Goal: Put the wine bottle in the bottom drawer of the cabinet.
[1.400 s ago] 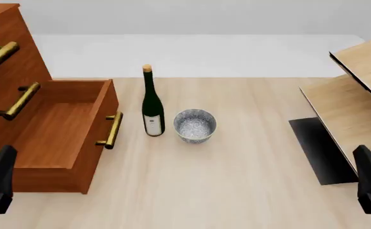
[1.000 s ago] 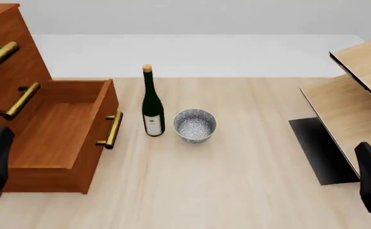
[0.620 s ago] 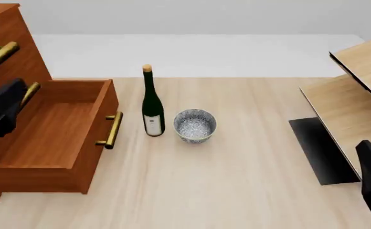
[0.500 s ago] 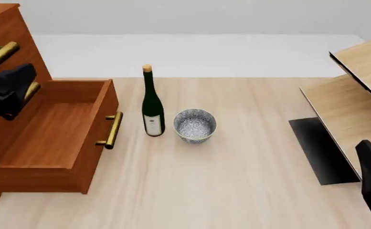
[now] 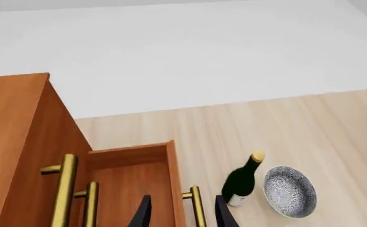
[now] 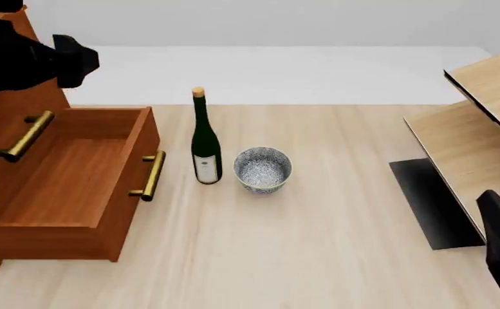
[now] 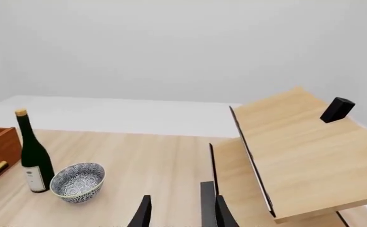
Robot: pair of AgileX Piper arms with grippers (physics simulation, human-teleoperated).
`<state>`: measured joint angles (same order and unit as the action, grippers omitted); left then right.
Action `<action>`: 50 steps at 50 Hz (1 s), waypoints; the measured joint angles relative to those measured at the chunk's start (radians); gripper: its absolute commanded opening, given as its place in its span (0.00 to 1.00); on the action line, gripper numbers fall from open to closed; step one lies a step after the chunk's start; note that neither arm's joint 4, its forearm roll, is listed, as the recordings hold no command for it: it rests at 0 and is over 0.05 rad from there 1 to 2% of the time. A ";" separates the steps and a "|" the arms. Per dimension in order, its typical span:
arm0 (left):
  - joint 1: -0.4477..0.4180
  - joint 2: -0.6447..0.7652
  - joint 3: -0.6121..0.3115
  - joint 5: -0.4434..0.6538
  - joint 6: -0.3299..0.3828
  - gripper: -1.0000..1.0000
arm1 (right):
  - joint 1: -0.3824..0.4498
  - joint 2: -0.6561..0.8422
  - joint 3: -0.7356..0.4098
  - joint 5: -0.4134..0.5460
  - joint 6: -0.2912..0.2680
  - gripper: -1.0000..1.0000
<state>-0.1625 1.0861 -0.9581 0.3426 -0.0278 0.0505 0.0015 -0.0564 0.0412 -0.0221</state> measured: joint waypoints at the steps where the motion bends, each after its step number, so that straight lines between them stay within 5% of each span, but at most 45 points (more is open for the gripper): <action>1: -0.001 0.011 -0.006 0.005 -0.003 1.00 | 0.001 0.000 0.001 0.000 0.000 1.00; 20: 0.004 0.163 -0.040 -0.008 -0.055 1.00 | 0.013 0.000 0.010 0.005 0.003 1.00; 50: 0.020 0.292 0.066 -0.178 -0.110 1.00 | 0.016 0.000 0.006 0.023 -0.004 1.00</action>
<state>-0.1428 1.3780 -0.8924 0.1644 -0.1375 0.0666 0.0010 -0.0507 0.0639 -0.0257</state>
